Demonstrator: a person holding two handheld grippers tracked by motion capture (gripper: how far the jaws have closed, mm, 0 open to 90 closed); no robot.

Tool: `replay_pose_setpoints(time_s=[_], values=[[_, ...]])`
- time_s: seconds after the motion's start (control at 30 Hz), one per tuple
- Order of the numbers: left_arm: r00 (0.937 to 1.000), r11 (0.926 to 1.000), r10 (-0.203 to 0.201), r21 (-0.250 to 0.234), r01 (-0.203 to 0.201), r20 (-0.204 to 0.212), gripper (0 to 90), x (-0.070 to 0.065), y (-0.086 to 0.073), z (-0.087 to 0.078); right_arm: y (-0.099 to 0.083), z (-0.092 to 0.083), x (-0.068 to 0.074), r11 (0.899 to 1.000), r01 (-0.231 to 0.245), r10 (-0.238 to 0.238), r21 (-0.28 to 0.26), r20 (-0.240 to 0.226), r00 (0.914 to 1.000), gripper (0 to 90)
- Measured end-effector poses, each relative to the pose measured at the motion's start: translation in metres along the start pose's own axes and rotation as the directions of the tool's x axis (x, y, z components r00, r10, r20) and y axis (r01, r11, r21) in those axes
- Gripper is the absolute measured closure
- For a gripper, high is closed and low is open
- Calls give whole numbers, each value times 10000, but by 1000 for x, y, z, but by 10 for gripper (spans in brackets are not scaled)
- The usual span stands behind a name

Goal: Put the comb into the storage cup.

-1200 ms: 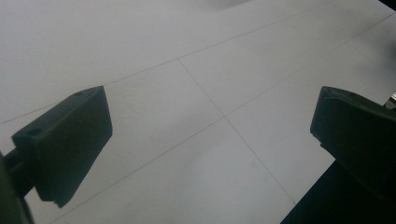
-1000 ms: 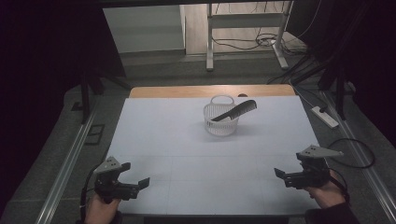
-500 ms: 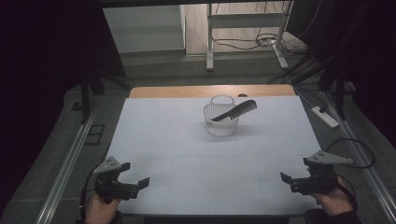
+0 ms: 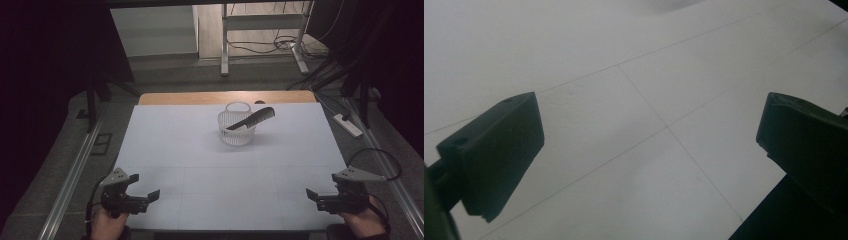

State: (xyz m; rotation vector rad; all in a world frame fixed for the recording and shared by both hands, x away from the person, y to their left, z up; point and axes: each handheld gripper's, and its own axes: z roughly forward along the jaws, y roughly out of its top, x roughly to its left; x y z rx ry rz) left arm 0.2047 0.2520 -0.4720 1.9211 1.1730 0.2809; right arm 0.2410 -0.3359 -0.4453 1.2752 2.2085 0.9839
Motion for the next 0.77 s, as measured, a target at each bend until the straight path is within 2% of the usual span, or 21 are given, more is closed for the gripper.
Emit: replay_pose_setpoints(time_s=[0.37,0.6,0.77], values=[[10000,10000,-4,-20,4,-45,0,0,0,-1,-6,-4,1,9992,-143,129,369,357,9993,0],[10000,10000,12,22,-12,-67,0,0,0,-1,-10,-6,1,9967,-186,119,789,838,9964,0],[10000,10000,-12,13,12,-52,0,0,0,0,-11,-7,0,9961,-243,168,845,883,9960,0]])
